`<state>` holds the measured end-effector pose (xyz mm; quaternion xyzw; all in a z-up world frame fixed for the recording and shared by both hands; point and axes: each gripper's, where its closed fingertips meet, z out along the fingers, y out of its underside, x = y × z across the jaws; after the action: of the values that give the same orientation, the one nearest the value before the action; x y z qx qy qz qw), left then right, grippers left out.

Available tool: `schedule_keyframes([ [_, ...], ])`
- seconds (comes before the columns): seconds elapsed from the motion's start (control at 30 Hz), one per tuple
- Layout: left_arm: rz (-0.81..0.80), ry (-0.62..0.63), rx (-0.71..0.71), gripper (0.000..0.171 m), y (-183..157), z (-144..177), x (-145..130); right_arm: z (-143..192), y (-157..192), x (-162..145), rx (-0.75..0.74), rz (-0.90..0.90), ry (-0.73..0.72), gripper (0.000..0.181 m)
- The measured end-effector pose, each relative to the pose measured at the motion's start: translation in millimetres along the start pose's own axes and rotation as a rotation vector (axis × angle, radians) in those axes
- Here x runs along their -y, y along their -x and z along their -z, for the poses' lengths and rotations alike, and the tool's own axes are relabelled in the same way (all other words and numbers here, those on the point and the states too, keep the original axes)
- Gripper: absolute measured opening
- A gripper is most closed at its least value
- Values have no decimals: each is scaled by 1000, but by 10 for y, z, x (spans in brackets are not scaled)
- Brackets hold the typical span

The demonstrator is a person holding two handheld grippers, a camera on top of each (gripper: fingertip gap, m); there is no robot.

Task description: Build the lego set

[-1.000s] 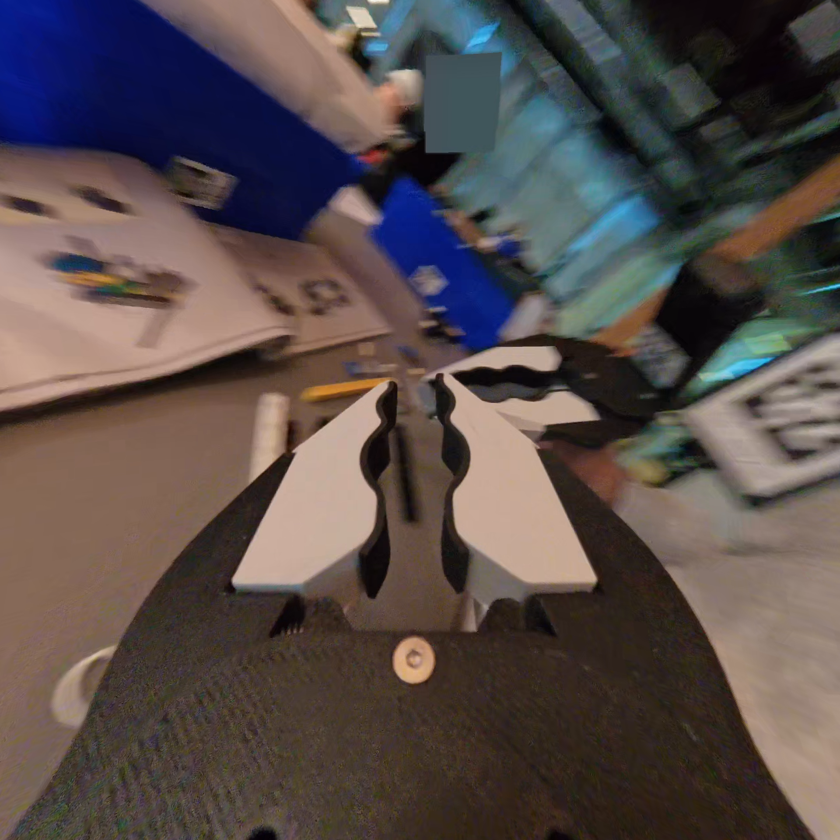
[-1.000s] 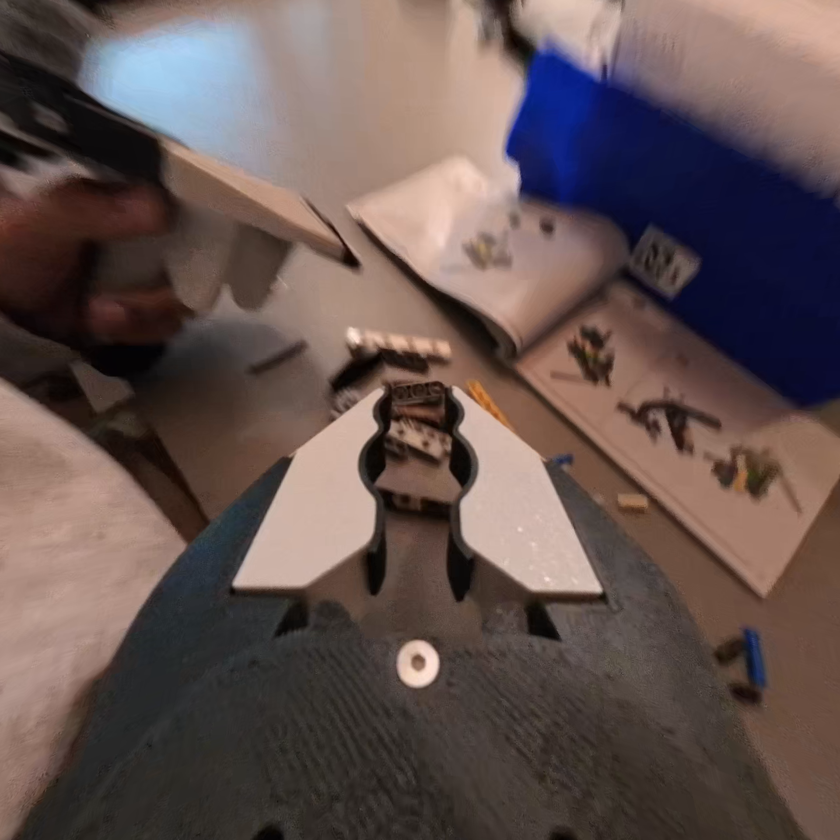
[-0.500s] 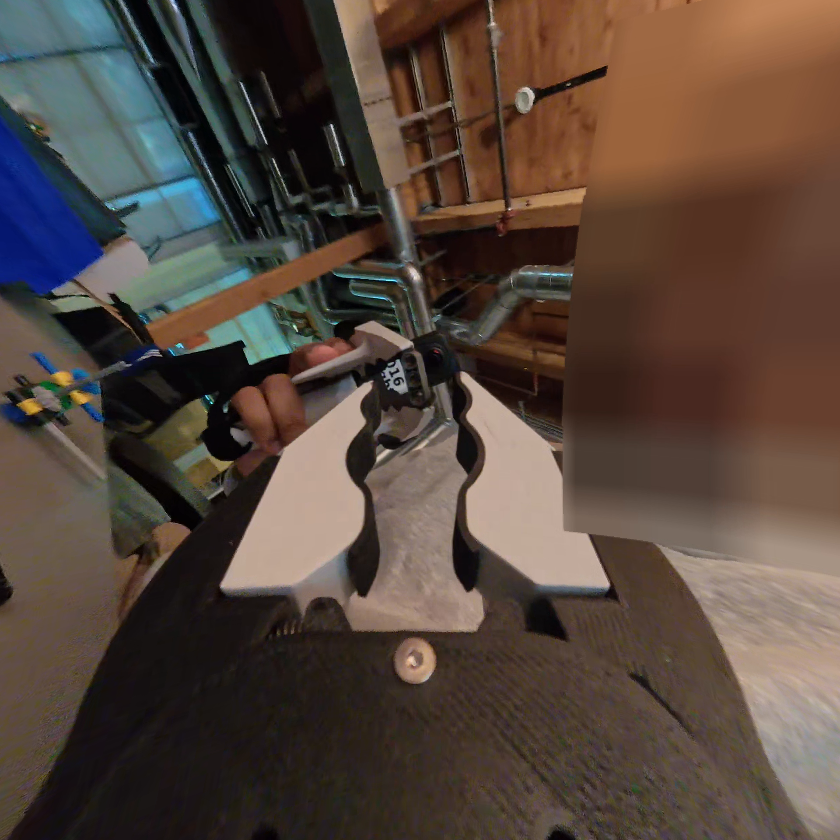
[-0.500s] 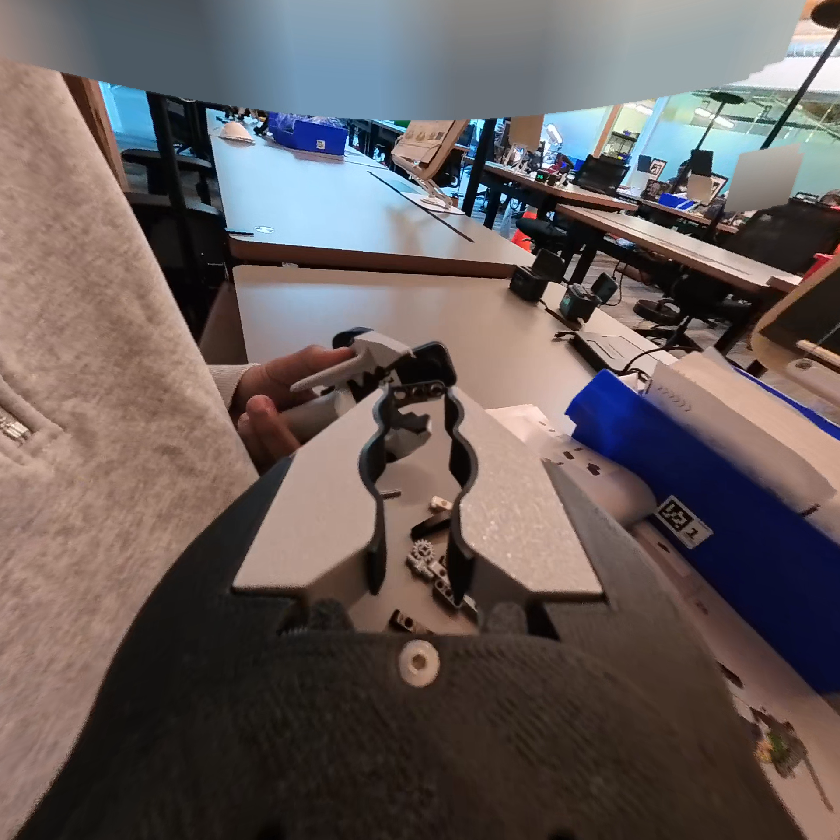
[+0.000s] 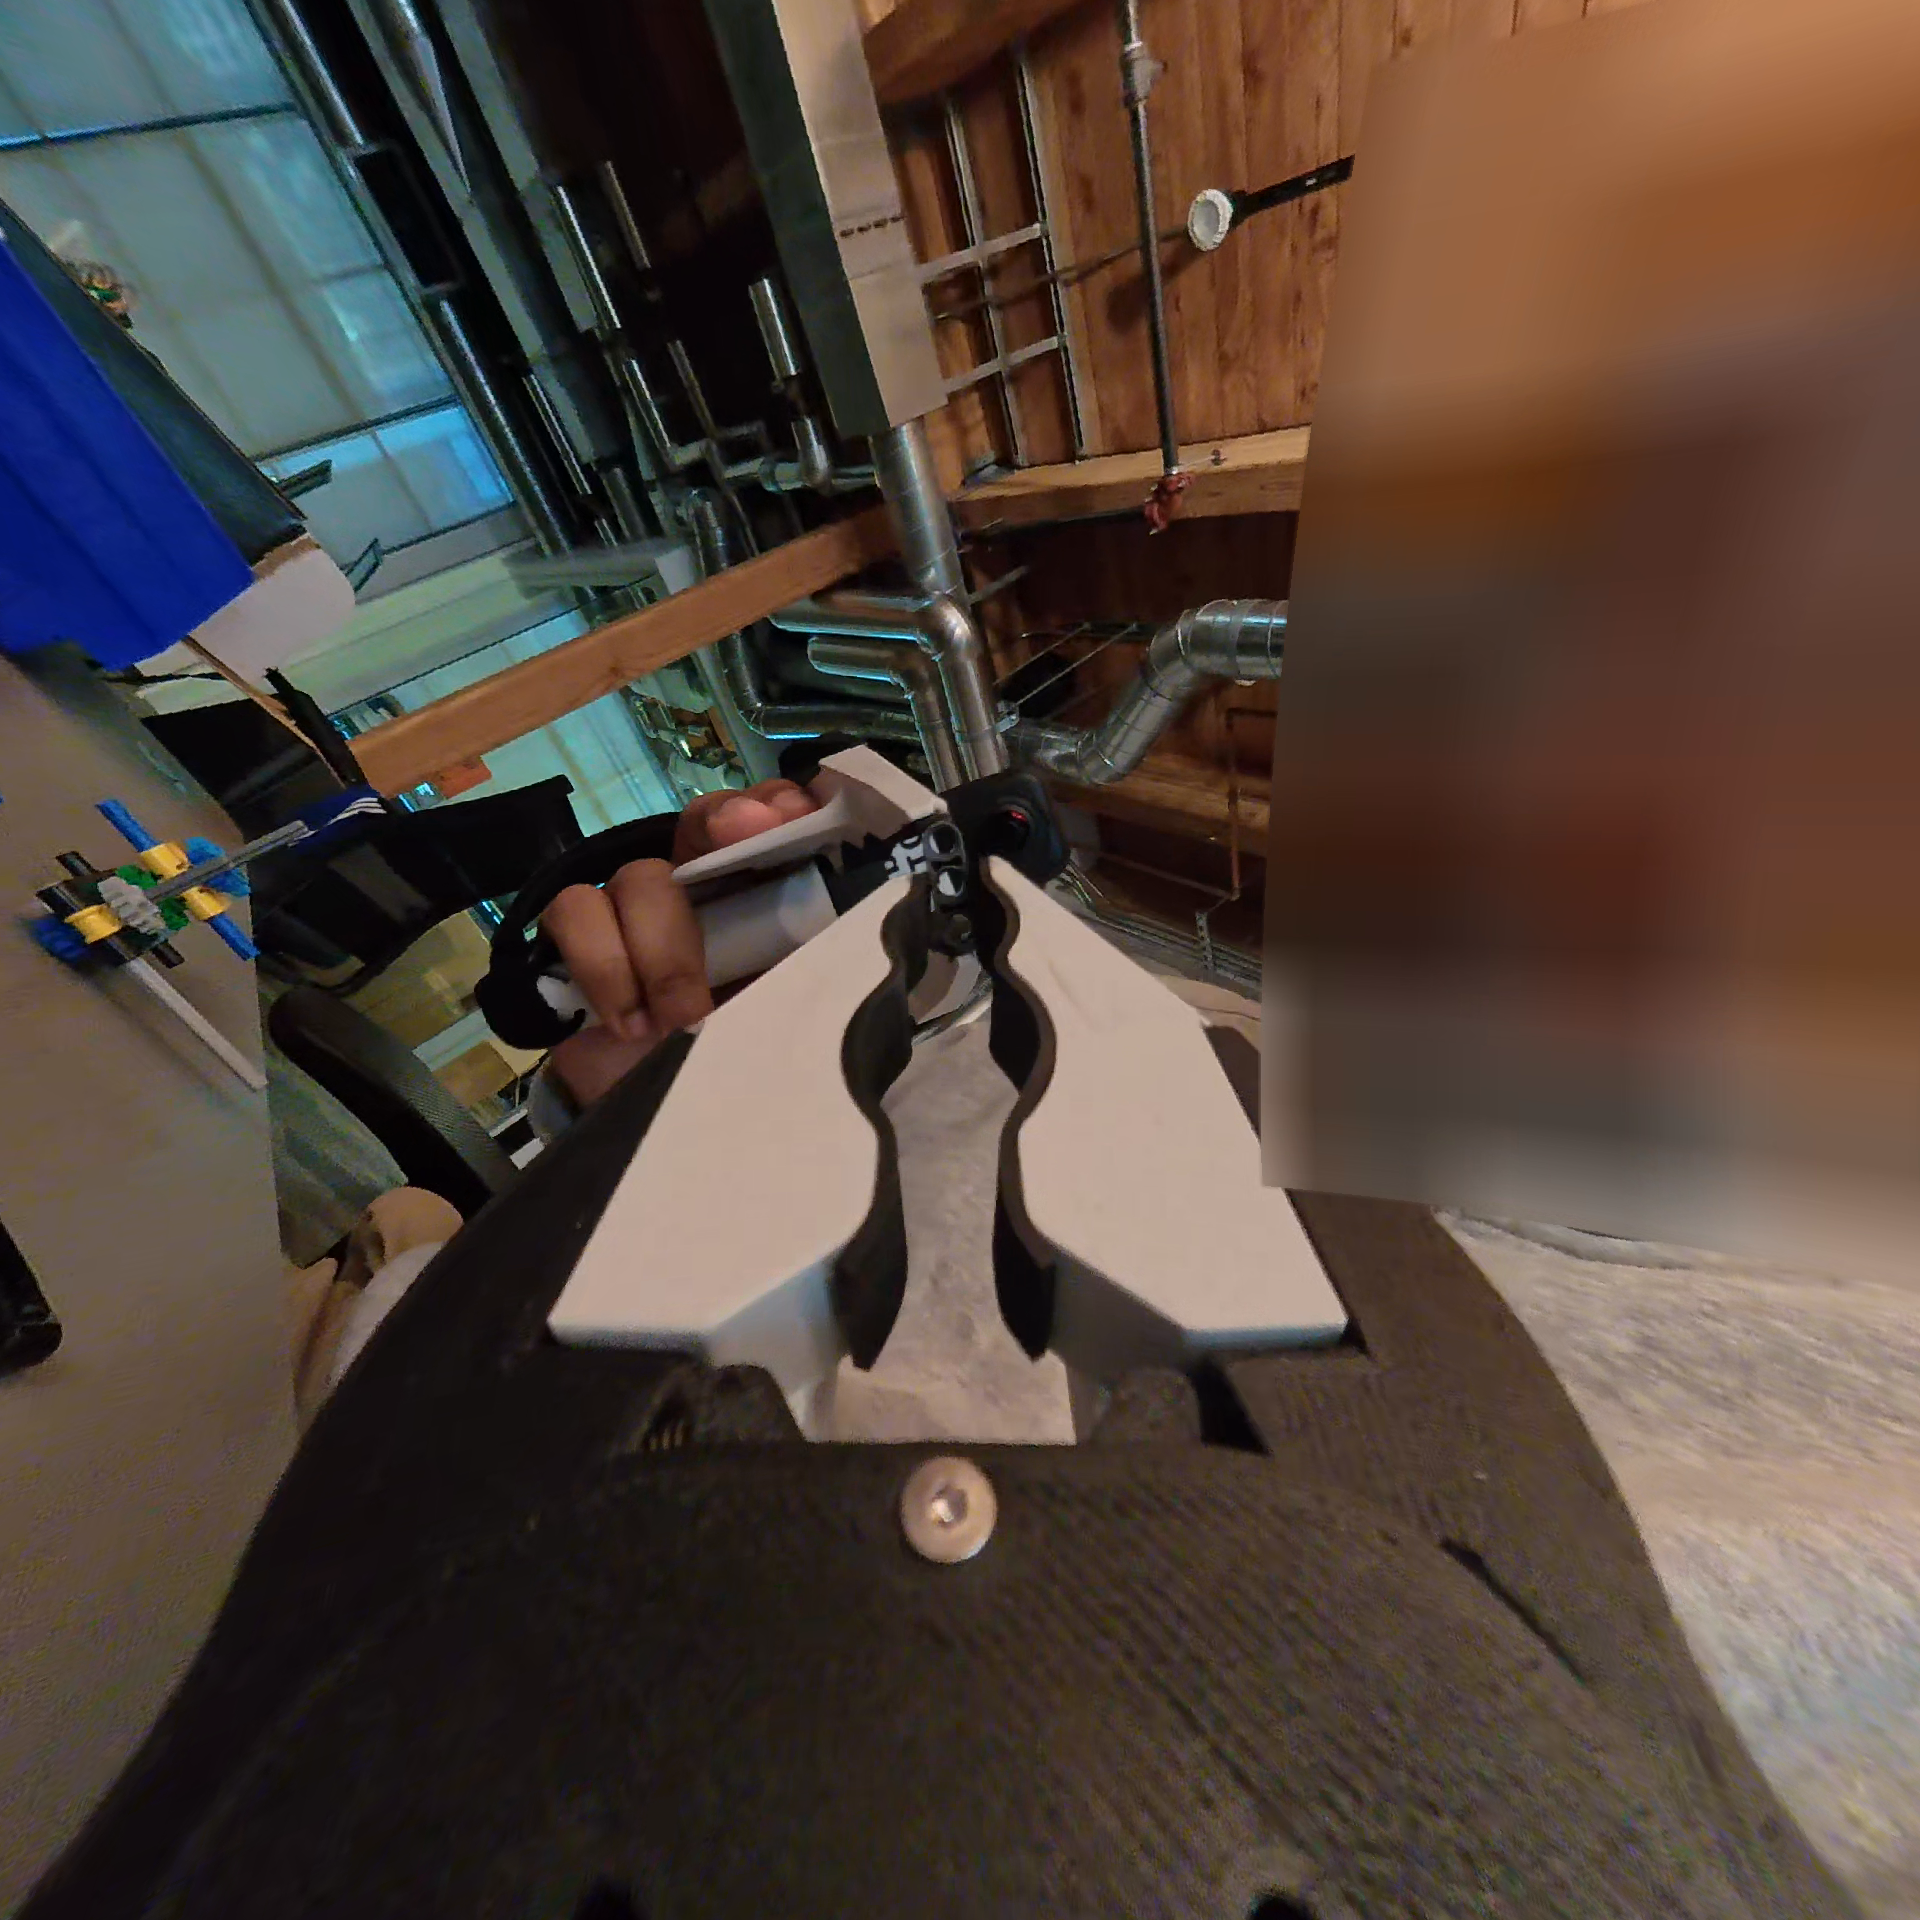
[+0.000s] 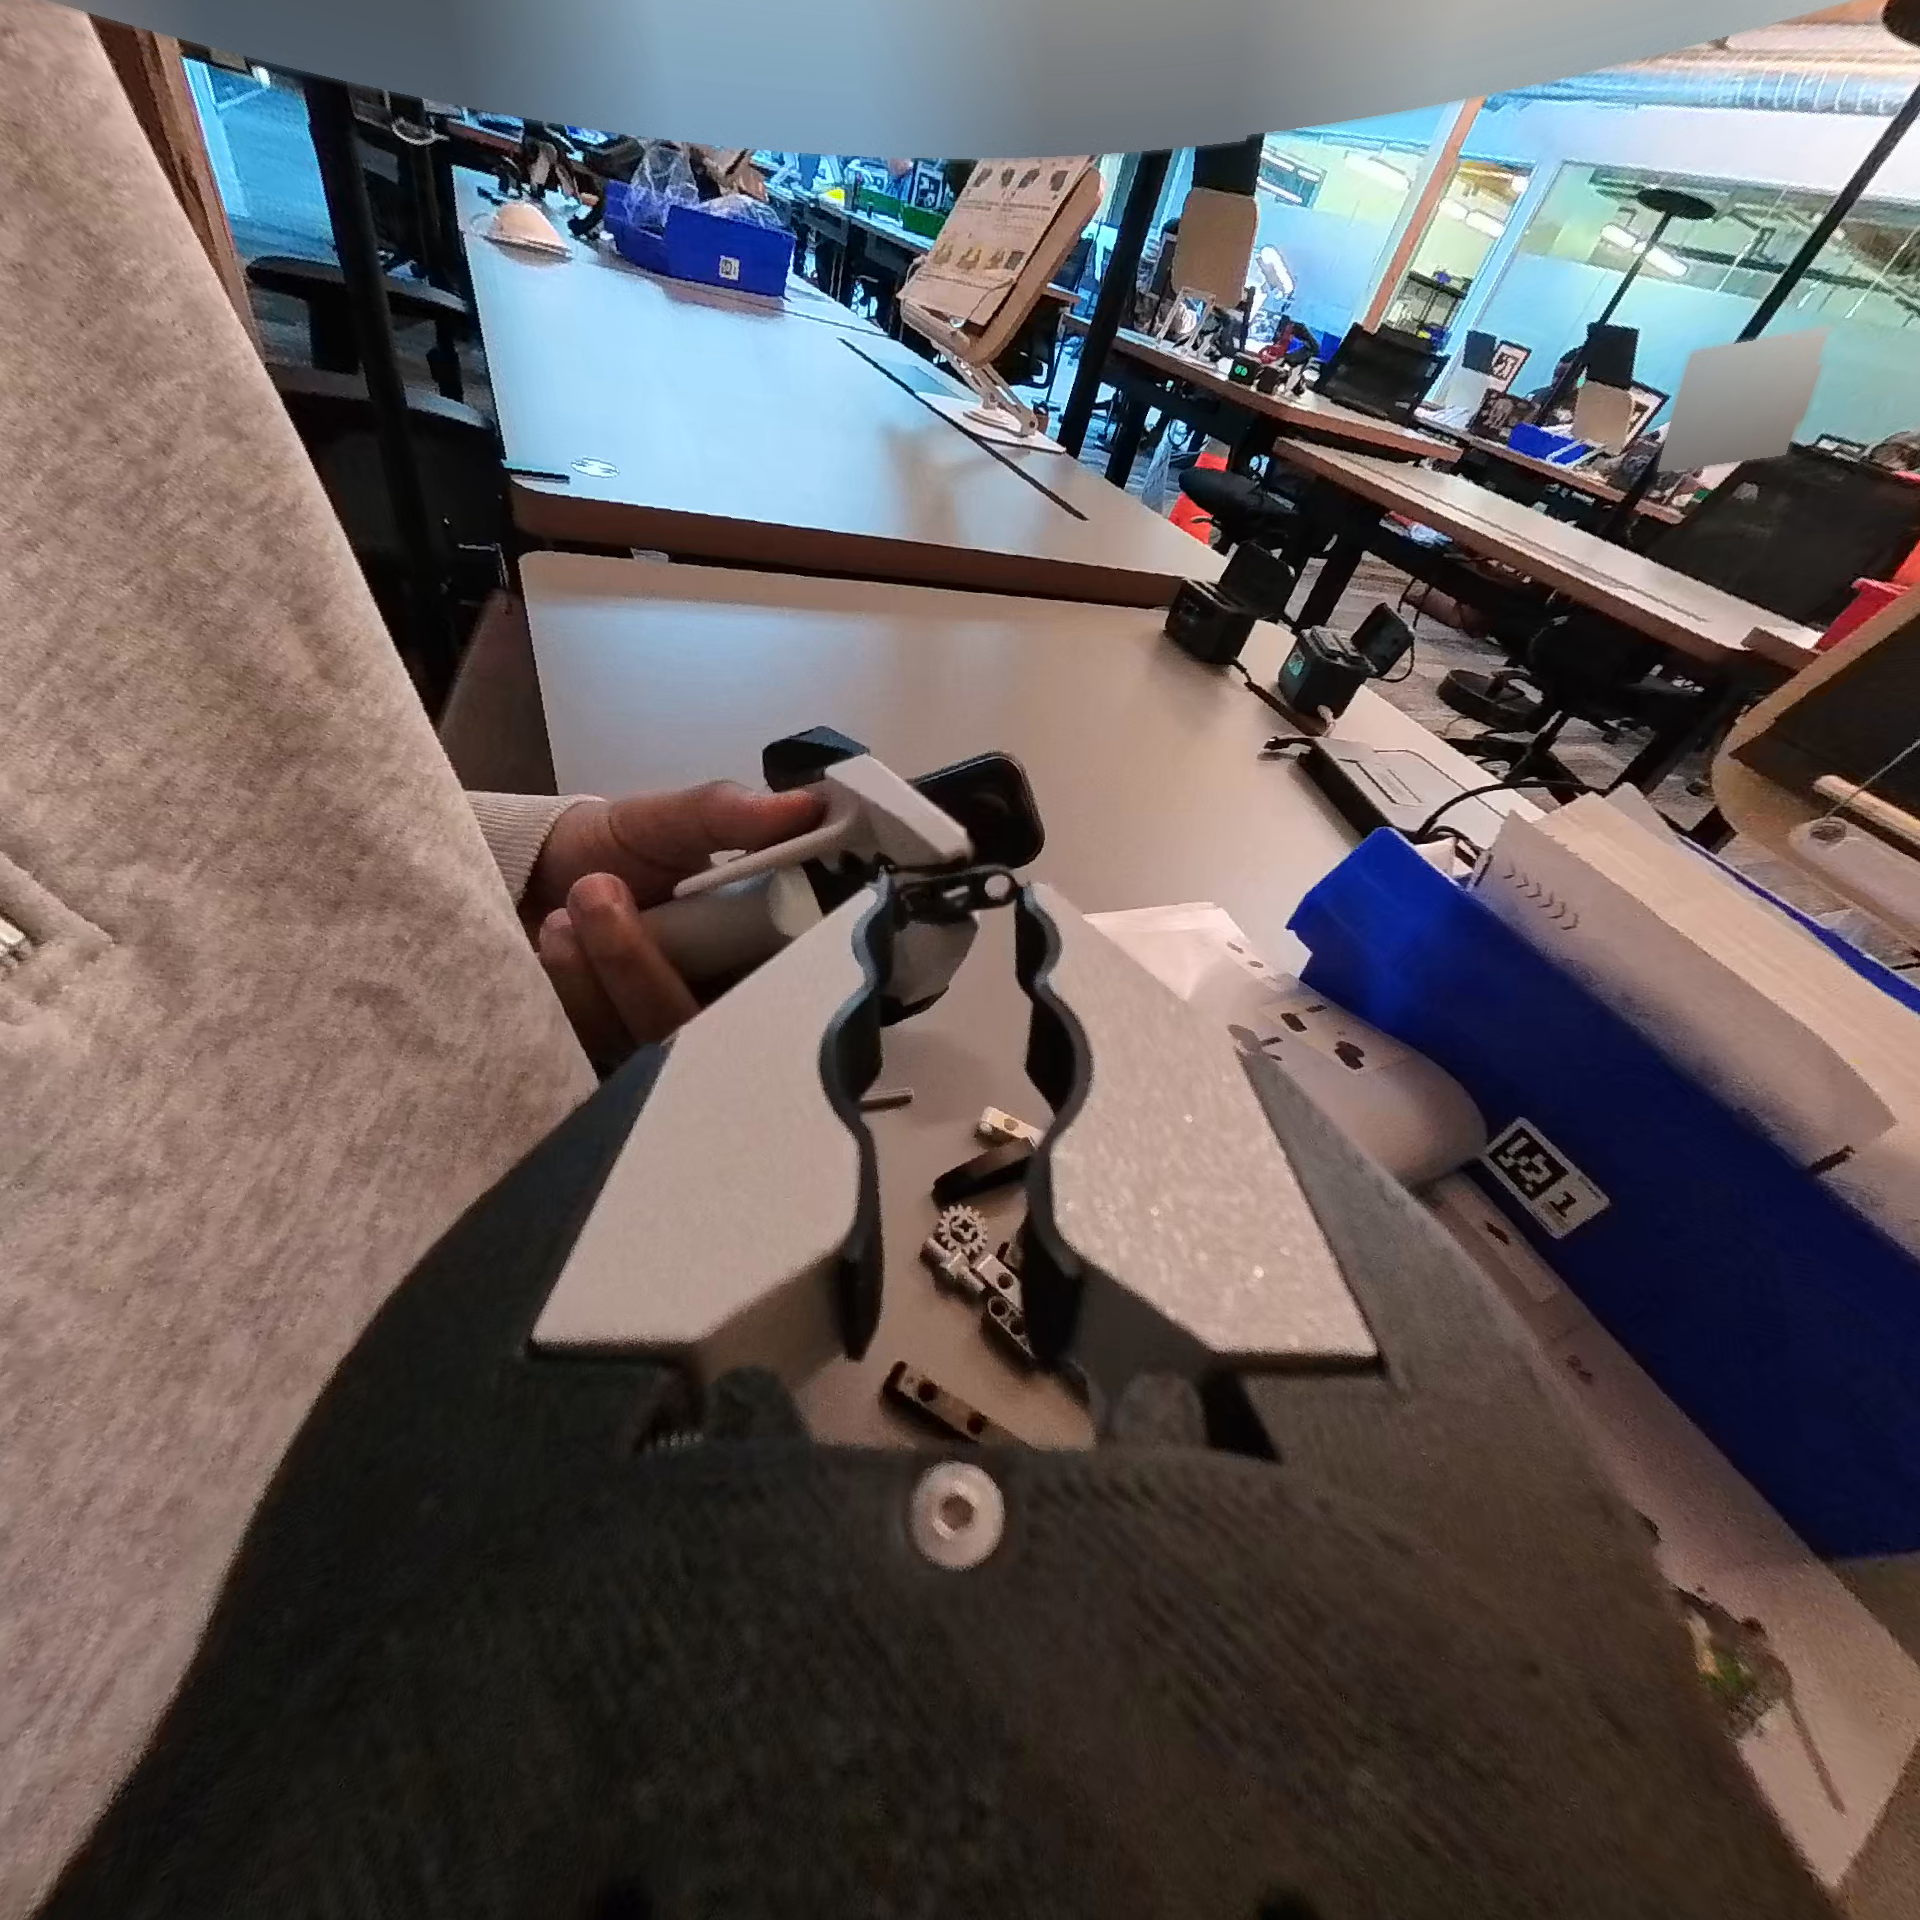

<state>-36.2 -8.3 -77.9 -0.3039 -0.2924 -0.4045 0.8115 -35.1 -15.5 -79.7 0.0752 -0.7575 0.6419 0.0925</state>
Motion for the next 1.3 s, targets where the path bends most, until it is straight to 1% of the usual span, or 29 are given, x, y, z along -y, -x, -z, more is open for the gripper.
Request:
schedule_keyframes([
  [0.03,-1,3,3,8,6,1,-6,1,-2,-7,-1,5,6,21],
  [0.4,-14,43,21,6,23,0,-71,29,40,-38,31,17,26,21],
  [0.47,-48,41,46,5,46,4,-56,30,28,-56,27,16,34,21],
  [0.5,-71,33,70,5,66,13,-37,23,11,-76,15,20,44,21],
  [0.57,-97,-11,81,5,55,60,46,-3,-1,-98,-3,26,49,12],
  [0.6,-107,-48,85,5,50,102,108,-15,-17,-91,-20,22,39,15],
  [0.67,-132,-101,99,5,34,181,205,-32,-55,-78,-40,-6,19,29],
  [0.7,-155,-125,103,5,12,207,245,-35,-70,-70,-40,-35,6,32],
  [0.8,-219,-177,120,5,-34,254,330,-34,-133,-61,-39,-144,-32,35],
  [0.87,-238,-191,146,5,-14,278,356,-29,-166,-57,-33,-205,-56,36],
  [1.0,-259,-209,153,5,-31,297,387,-24,-214,-75,-29,-280,-74,37],
  [1.13,-302,-197,196,5,-13,292,386,-21,-240,-88,-39,-293,-72,33],
  [1.23,-326,-192,245,5,33,305,395,15,-246,-38,-48,-264,-91,17],
  [1.3,-337,-199,264,5,44,322,412,58,-296,11,-86,-234,-109,9],
])
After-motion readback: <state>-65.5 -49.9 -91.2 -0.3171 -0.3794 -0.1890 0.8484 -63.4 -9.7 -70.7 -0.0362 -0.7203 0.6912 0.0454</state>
